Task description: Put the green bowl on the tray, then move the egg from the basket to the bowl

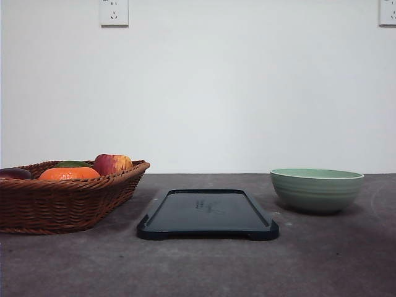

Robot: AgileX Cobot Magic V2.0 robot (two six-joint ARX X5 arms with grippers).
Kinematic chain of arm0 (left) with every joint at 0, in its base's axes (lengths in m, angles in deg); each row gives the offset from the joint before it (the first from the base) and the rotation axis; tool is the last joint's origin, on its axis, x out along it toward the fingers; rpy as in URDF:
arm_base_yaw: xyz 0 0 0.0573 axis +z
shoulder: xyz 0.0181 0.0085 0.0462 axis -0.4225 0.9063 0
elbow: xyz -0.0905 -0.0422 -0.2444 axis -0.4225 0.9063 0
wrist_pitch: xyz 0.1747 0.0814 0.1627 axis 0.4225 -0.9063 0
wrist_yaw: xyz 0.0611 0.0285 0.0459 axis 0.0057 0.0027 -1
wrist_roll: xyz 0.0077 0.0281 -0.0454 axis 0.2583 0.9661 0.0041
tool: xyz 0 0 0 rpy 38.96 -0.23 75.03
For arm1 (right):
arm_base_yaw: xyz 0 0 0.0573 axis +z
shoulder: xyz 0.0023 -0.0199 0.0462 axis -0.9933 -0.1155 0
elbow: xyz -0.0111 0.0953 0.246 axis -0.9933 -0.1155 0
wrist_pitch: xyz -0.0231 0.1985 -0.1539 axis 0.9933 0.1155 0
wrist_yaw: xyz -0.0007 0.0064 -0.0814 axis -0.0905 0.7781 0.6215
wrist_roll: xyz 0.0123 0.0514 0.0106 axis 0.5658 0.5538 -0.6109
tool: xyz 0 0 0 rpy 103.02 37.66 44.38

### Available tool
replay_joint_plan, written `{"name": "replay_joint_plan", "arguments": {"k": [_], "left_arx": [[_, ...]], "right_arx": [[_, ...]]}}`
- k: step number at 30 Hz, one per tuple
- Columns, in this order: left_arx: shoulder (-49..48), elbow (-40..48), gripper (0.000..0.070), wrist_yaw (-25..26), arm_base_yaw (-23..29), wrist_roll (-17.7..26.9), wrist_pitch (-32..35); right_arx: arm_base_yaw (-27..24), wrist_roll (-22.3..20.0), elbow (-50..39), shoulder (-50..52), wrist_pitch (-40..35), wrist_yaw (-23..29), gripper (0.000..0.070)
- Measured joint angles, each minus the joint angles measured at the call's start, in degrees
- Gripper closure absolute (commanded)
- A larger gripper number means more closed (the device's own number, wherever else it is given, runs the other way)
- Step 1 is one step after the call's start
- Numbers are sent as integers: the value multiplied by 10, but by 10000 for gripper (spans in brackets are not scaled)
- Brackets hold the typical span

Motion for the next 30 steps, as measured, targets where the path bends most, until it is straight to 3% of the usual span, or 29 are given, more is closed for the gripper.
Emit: {"name": "replay_joint_plan", "arguments": {"k": [3, 6, 10, 14, 24, 30], "left_arx": [[0, 0, 700, 0, 0, -57, 36], [0, 0, 700, 0, 0, -74, 83], [0, 0, 700, 0, 0, -72, 153], [0, 0, 700, -2, 0, -53, 193], [24, -91, 700, -63, 0, 5, 187], [111, -186, 700, -61, 0, 23, 85]], "right_arx": [[0, 55, 0, 0, -4, 0, 691], [0, 85, 0, 0, -35, 0, 691], [0, 89, 0, 0, -115, 0, 691], [0, 67, 1, 0, -178, 0, 692], [0, 29, 84, -21, -141, -1, 693], [0, 18, 172, -107, -62, -21, 692]]}}
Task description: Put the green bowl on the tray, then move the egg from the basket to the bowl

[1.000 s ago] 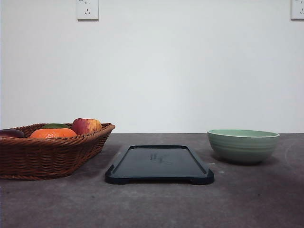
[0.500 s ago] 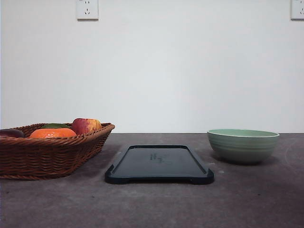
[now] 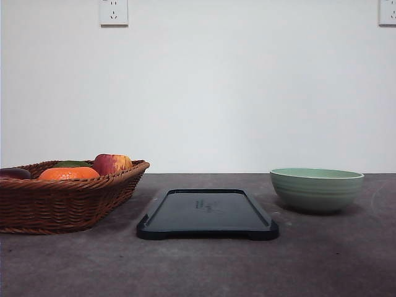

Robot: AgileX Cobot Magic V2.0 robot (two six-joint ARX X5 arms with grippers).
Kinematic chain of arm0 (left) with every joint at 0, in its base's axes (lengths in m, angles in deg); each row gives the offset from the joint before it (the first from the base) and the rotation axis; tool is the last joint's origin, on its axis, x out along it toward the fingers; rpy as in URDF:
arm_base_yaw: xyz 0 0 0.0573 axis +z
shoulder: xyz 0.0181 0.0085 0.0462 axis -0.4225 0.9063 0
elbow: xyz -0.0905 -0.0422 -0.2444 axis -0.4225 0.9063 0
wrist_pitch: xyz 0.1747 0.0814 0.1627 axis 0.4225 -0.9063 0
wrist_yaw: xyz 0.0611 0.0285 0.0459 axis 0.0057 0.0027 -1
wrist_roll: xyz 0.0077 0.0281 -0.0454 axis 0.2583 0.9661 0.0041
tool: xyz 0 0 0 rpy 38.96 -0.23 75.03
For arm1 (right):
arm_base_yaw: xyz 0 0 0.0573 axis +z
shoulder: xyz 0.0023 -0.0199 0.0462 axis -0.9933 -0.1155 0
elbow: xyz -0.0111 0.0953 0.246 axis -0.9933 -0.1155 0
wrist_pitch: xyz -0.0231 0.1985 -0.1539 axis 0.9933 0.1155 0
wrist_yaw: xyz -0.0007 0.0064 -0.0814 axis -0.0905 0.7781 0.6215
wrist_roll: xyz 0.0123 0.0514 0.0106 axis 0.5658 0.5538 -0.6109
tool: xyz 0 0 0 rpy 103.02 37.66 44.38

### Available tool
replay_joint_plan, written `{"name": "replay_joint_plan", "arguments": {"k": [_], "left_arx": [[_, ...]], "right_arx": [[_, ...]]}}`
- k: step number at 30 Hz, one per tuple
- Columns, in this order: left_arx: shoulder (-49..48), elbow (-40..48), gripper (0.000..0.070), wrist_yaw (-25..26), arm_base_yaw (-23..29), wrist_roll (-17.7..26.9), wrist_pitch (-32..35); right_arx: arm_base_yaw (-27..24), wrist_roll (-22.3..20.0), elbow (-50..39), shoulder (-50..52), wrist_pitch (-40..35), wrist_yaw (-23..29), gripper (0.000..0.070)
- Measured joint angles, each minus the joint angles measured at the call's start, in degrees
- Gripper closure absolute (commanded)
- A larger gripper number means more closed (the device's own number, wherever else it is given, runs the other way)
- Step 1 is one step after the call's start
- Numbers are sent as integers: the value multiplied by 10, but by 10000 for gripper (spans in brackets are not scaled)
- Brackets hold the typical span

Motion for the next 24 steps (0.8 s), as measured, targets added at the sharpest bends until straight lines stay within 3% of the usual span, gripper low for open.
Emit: {"name": "replay_joint_plan", "arguments": {"k": [2, 8, 16, 24], "left_arx": [[38, -36, 700, 9, 0, 7, -26], [163, -138, 700, 106, 0, 45, -68], [331, -228, 700, 212, 0, 62, -163], [451, -319, 700, 228, -30, 120, -268]], "right_arx": [[0, -10, 30, -38, 15, -16, 692], [0, -35, 114, -165, 48, -79, 692], [6, -45, 205, -332, 127, -141, 692], [32, -72, 298, -454, 228, -143, 692]]}}
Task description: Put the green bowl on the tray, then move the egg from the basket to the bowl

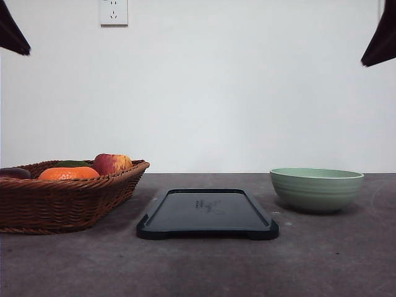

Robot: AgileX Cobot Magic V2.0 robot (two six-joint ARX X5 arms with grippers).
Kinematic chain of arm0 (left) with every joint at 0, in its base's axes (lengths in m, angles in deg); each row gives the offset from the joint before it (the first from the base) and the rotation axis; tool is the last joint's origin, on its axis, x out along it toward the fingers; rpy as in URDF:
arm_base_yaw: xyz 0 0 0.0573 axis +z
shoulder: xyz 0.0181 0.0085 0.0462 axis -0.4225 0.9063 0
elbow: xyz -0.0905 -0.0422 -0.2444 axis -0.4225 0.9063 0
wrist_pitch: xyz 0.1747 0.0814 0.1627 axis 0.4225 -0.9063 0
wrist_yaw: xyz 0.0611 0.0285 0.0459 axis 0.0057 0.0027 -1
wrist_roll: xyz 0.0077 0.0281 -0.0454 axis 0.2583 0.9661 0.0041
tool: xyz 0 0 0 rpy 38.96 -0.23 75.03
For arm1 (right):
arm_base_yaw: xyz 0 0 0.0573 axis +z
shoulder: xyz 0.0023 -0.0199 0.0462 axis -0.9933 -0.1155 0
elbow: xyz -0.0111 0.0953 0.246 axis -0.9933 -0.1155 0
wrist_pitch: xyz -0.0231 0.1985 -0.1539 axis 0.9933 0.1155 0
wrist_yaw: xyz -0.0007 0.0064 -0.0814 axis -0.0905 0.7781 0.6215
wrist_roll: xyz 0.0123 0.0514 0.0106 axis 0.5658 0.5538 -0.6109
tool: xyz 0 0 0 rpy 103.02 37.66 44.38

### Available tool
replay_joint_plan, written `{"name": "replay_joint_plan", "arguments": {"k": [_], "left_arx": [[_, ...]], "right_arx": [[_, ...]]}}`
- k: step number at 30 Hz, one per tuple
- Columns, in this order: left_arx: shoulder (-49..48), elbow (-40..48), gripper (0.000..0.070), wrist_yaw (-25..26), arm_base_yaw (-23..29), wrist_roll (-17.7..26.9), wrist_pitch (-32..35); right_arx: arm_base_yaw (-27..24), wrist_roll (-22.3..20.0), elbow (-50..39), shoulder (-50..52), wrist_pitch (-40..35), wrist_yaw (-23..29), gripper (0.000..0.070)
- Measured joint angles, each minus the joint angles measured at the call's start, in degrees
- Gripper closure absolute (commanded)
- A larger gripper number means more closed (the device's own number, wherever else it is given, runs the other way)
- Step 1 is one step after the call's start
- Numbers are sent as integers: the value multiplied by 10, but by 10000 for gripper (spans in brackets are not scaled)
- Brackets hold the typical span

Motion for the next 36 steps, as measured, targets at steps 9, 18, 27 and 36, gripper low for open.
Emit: {"name": "replay_joint_plan", "arguments": {"k": [9, 18, 27, 36], "left_arx": [[80, -58, 700, 0, -36, 67, -67], [81, -58, 369, 0, -40, 86, -67], [81, -58, 371, 0, -40, 88, -70], [81, -58, 372, 0, -40, 88, -70]], "right_arx": [[10, -12, 49, -81, 46, 0, 689], [10, -27, 49, -83, 53, 0, 342], [10, -7, 68, -89, 85, 12, 344], [-18, -6, 208, -213, 233, 32, 346]]}}
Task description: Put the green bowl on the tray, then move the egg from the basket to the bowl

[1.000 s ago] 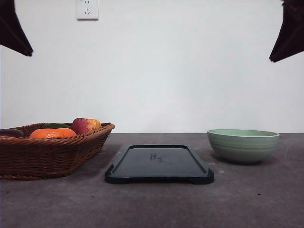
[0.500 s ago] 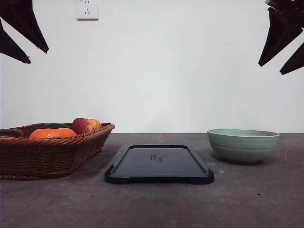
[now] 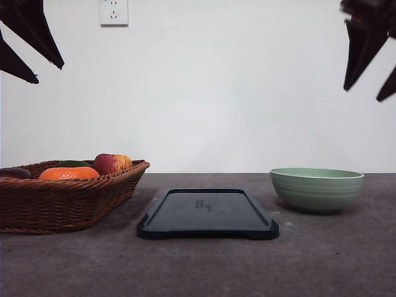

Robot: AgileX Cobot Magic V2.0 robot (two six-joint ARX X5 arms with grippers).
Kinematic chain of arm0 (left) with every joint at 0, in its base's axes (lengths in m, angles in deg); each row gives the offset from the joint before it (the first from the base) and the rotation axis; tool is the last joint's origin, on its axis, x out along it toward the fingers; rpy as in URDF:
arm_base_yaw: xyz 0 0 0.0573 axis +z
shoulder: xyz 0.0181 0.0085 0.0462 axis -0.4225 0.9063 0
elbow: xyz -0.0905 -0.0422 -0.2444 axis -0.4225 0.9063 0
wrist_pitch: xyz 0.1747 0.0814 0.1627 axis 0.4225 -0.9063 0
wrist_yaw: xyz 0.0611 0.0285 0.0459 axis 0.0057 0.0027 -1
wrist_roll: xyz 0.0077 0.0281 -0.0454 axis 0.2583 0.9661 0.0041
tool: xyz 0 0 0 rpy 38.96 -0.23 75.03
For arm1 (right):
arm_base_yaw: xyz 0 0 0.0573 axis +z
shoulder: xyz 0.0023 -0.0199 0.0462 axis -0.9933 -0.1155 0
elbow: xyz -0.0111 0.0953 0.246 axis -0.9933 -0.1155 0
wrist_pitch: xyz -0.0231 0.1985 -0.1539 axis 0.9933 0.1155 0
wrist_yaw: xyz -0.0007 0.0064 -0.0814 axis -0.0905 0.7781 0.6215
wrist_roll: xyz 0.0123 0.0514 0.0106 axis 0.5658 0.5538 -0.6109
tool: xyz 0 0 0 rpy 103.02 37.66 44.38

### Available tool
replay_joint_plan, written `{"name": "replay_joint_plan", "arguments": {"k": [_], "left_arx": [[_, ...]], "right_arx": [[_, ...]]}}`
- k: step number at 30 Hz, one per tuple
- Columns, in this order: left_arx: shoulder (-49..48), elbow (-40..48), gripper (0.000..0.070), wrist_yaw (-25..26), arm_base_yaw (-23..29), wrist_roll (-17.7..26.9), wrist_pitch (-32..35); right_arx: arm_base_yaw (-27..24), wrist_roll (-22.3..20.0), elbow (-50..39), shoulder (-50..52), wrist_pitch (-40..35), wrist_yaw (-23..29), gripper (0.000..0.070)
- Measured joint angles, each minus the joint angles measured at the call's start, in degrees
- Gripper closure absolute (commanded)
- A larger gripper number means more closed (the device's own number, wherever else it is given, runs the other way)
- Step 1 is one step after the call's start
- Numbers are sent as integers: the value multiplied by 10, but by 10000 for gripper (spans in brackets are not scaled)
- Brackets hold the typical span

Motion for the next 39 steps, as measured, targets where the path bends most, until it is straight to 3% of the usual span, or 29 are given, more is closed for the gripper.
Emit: {"name": "replay_joint_plan", "arguments": {"k": [10, 22, 24, 28, 33, 39], "left_arx": [[0, 0, 372, 0, 0, 0, 0], [0, 0, 372, 0, 0, 0, 1], [0, 0, 372, 0, 0, 0, 1], [0, 0, 372, 0, 0, 0, 2], [0, 0, 372, 0, 0, 0, 2], [0, 0, 372, 0, 0, 0, 2]], "right_arx": [[-13, -23, 128, -162, 71, 1, 357], [-13, -45, 159, -292, 67, 28, 363], [-13, -47, 159, -306, 63, 28, 432], [-13, -47, 159, -329, 61, 28, 696], [-13, -48, 166, -333, 70, 29, 700], [-13, -50, 248, -333, 163, 31, 700]]}}
